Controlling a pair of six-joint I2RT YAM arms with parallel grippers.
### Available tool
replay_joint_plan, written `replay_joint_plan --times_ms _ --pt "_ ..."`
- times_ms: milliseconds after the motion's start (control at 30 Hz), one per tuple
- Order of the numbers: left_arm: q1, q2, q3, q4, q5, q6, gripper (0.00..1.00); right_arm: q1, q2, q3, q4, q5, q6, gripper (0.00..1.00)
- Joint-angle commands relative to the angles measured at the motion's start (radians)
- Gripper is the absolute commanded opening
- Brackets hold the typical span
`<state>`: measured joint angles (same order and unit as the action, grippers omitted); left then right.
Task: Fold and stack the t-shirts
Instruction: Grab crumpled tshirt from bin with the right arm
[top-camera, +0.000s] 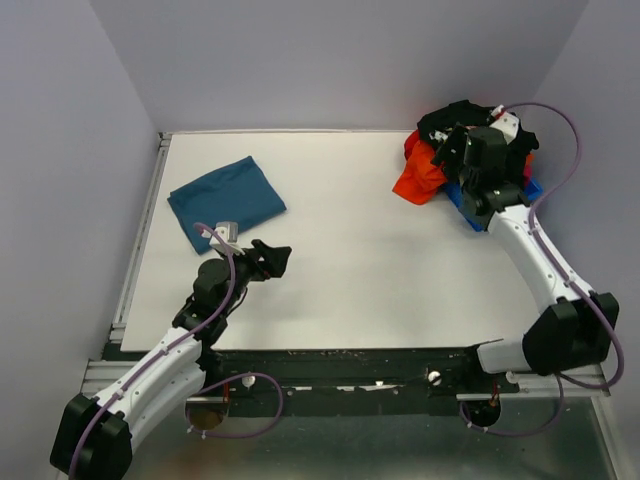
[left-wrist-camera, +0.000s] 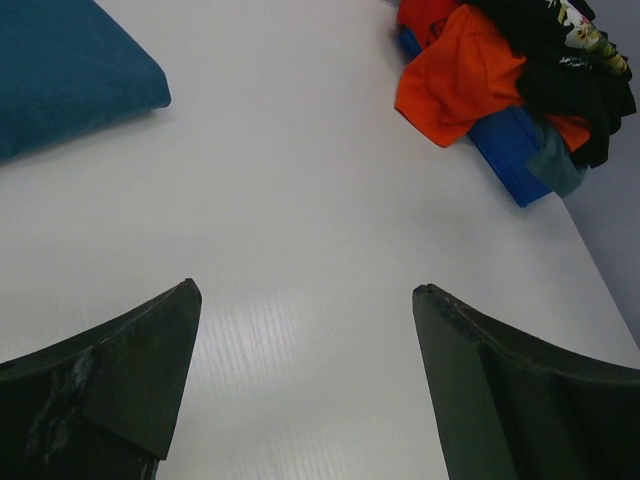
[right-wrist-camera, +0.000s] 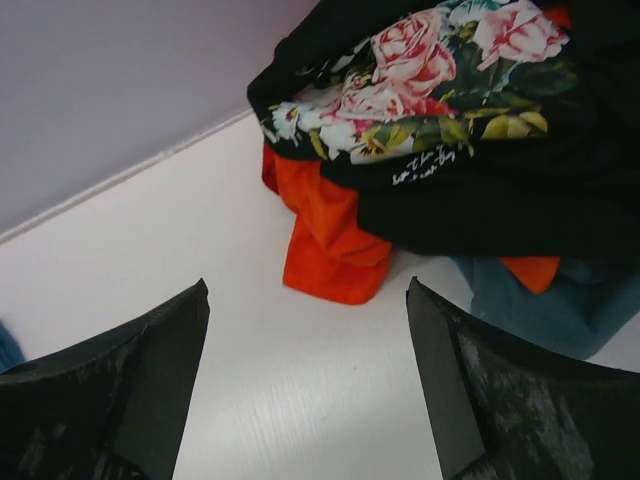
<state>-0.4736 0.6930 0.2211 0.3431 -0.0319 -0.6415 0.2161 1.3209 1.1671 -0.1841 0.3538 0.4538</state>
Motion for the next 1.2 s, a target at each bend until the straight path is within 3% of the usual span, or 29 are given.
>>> replay_joint_plan --times_ms 0,300,500,567,633,733,767,1000,1167 --pt "-0.002 -0.004 -0.005 0.023 0.027 -0.012 0.99 -0.030 0.179 0.187 -0.176 0.123 -0.024 0.87" --pt "-0.003 -0.012 -0.008 0.025 0.032 -0.015 0.99 -0.061 0.504 0.509 -0.264 0.208 -0.138 0.87" --pt "-0.003 -0.010 -0.009 0.027 0.027 -0.014 0.99 -0.073 0.627 0.600 -0.298 0.235 -0.150 0.87" --pt "-0.003 -0.009 -0.009 0.027 0.027 -0.014 0.99 -0.076 0.656 0.620 -0.296 0.254 -0.156 0.81" --pt "-0.003 -0.004 -0.009 0.030 0.029 -0.012 0.99 -0.075 0.673 0.638 -0.301 0.286 -0.171 0.65" --pt "-0.003 0.000 -0.009 0.031 0.029 -0.012 0.99 -0.069 0.618 0.590 -0.243 0.327 -0.214 0.12" --pt "-0.003 0.000 -0.009 0.031 0.029 -0.012 0.99 -0.066 0.580 0.548 -0.201 0.341 -0.233 0.01" --pt "-0.003 0.000 -0.011 0.045 0.058 -0.020 0.99 0.014 0.296 0.296 -0.016 0.339 -0.343 0.01" --pt "-0.002 -0.007 -0.015 0.045 0.059 -0.023 0.99 0.051 0.147 0.241 -0.052 0.226 -0.314 0.01"
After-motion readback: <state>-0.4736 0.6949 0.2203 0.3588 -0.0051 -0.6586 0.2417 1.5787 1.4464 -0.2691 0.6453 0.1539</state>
